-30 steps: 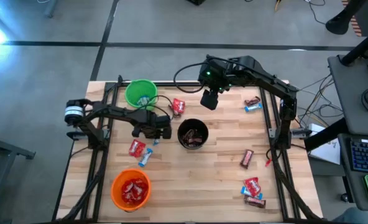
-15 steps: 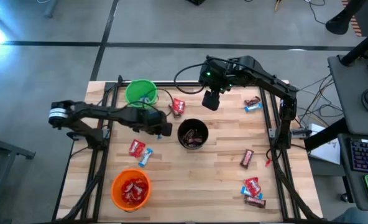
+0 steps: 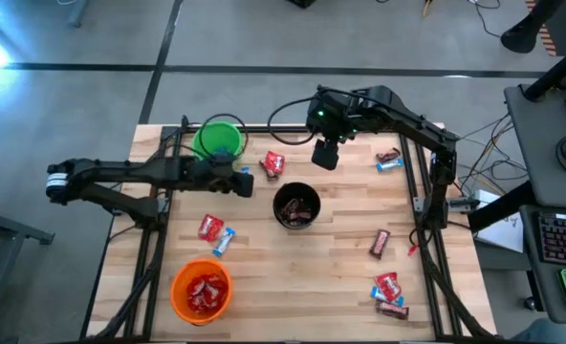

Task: Sort candy
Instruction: Put the white chocolate into the green bucket

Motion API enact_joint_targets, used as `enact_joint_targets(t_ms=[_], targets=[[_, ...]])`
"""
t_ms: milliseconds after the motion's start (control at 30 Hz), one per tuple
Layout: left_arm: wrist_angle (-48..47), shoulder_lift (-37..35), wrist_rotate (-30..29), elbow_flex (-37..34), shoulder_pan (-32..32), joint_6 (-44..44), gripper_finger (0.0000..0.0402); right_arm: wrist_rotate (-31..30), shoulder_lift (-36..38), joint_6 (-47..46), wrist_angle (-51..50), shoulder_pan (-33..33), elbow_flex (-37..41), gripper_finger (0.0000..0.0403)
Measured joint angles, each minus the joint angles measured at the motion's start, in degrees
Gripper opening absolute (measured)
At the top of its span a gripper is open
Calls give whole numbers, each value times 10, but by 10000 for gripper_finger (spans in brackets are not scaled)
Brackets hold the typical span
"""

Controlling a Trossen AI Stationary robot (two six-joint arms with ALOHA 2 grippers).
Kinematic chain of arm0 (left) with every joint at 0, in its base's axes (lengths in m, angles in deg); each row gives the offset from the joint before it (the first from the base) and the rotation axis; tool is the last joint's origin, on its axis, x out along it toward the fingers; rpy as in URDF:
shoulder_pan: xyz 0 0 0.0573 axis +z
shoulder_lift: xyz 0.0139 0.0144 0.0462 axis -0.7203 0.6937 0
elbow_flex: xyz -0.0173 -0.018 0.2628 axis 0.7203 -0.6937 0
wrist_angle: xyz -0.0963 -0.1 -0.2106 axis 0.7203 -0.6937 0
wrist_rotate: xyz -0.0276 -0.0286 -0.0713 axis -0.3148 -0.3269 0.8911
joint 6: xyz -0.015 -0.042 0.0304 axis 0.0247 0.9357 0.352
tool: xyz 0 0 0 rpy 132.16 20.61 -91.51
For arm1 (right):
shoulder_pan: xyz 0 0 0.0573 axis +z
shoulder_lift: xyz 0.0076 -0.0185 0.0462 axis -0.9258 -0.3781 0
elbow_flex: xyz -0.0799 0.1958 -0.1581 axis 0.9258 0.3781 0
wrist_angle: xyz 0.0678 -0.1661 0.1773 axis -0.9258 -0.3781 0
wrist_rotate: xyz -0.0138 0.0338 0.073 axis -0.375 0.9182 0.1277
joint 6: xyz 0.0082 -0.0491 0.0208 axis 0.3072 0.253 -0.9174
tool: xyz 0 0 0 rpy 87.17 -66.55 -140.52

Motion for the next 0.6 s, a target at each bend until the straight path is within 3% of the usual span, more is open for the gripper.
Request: enact_joint_targets(t_ms=[400, 600], targets=[[-11, -91, -65, 0, 6, -151, 0, 0, -5, -111, 8, 0, 0, 208], [-14, -136, -67, 0, 29, -227, 0, 0, -29, -189, 8, 6, 0, 208]])
